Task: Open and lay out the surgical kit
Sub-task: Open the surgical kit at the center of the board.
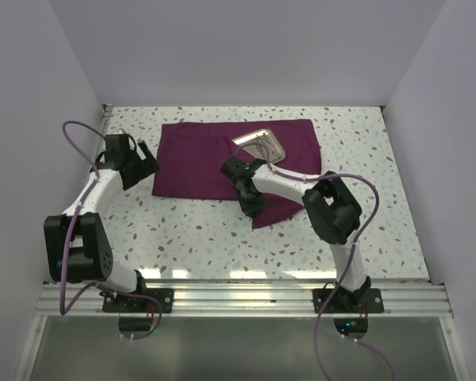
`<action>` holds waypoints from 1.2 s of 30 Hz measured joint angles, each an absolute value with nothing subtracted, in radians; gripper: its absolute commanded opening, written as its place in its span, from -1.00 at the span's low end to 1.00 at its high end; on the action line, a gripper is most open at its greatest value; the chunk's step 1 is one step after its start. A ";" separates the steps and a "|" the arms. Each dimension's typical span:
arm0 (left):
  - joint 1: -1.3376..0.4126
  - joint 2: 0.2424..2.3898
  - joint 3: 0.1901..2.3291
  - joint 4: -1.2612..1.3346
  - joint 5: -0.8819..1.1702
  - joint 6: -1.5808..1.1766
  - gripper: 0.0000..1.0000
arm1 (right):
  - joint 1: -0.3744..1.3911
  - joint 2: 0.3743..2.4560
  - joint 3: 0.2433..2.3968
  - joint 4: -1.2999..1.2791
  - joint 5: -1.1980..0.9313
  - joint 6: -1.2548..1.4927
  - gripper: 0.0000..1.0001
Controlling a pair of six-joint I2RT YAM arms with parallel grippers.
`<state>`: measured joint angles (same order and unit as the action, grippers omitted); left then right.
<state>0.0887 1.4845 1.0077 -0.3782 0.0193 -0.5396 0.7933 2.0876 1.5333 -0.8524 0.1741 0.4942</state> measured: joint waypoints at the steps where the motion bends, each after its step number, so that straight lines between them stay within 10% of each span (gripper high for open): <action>1: 0.088 1.485 1.004 -0.377 0.020 -0.540 0.82 | 0.793 2.086 1.530 -0.852 0.181 0.494 -1.00; 17: 0.082 1.482 1.044 -0.406 -0.009 -0.542 0.82 | 0.796 1.972 1.411 -0.868 0.200 0.467 -1.00; 27: 0.035 1.431 1.192 -0.505 -0.110 -0.611 0.81 | 0.805 1.287 1.019 -1.064 0.170 0.546 -1.00; 30: 0.000 1.380 1.216 -0.553 -0.147 -0.651 0.80 | 0.805 1.115 0.923 -1.126 0.160 0.584 -0.82; 34: -0.071 1.297 1.224 -0.622 -0.190 -0.702 0.80 | 0.805 1.004 0.823 -1.206 0.128 0.635 0.90; 36: -0.103 1.262 1.224 -0.656 -0.203 -0.725 0.80 | 0.805 0.980 0.812 -1.243 0.117 0.651 0.97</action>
<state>-0.1028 1.2621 1.2236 -0.6563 -0.2031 -0.7246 0.8051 0.9802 0.8120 -1.2430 0.1173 0.6510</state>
